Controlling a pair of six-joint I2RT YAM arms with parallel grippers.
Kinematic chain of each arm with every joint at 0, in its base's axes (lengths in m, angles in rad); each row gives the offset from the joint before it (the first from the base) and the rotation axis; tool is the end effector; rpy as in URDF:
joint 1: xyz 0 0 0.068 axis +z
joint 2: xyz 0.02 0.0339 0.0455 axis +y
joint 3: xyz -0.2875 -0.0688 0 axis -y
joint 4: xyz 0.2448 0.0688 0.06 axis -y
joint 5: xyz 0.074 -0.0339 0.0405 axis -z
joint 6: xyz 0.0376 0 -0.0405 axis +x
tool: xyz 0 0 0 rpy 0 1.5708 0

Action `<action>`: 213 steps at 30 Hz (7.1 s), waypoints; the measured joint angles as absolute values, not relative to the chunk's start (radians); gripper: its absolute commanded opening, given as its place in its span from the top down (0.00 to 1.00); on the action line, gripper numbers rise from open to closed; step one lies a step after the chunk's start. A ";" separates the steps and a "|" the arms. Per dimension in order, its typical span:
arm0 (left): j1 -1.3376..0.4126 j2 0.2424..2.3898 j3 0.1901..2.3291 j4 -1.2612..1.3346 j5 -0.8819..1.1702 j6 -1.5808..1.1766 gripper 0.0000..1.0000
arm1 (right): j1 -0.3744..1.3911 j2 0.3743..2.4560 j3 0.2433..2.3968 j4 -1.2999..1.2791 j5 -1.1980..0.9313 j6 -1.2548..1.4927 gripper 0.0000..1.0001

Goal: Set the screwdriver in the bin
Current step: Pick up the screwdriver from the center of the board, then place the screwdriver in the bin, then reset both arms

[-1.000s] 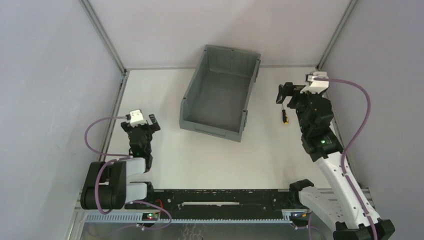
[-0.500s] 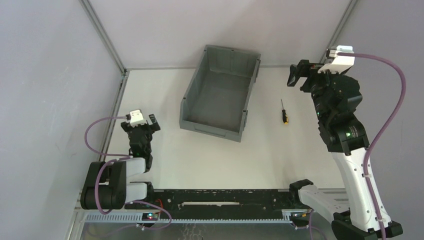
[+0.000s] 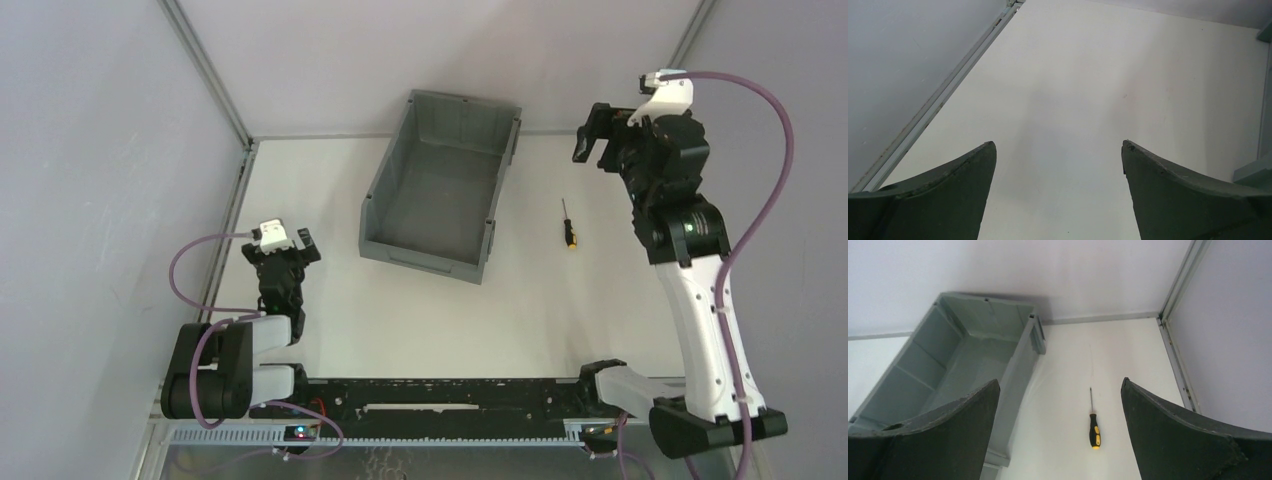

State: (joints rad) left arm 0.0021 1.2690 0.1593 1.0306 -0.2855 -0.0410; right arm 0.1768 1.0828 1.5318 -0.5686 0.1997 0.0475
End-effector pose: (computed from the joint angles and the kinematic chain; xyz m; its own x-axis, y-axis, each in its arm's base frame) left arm 0.2069 0.0110 0.1868 -0.0674 -0.0395 -0.9969 -0.2858 0.9581 -0.0186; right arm 0.1881 0.0260 0.5145 -0.1163 0.0265 -0.9929 0.0271 0.9994 0.0235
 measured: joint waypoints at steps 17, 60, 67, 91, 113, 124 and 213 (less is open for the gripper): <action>0.002 1.269 0.159 1.031 -0.286 -0.041 0.00 | 0.024 1.485 1.478 -0.526 0.099 0.078 0.00; 0.002 1.269 0.159 1.031 -0.286 -0.041 0.00 | -0.046 1.949 1.327 -0.489 0.062 0.069 0.86; 0.002 1.269 0.159 1.031 -0.286 -0.041 0.00 | -0.046 1.881 1.326 -0.529 0.062 0.074 0.85; 0.002 1.269 0.159 1.031 -0.286 -0.041 0.00 | 0.025 1.559 1.911 -0.938 0.089 0.076 0.86; 0.002 1.269 0.159 1.031 -0.286 -0.041 0.00 | 0.249 1.601 2.012 -1.010 0.183 0.176 0.88; 0.002 1.269 0.159 1.031 -0.286 -0.041 0.00 | 0.408 1.751 2.091 -0.929 0.228 0.303 0.90; 0.002 1.269 0.159 1.031 -0.286 -0.041 0.00 | 0.624 2.043 2.127 -0.648 0.408 0.347 0.00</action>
State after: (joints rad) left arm 0.0021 1.2690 0.1593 1.0306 -0.2855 -0.0410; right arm 0.6235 2.0434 2.1265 -0.6479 0.4080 0.3466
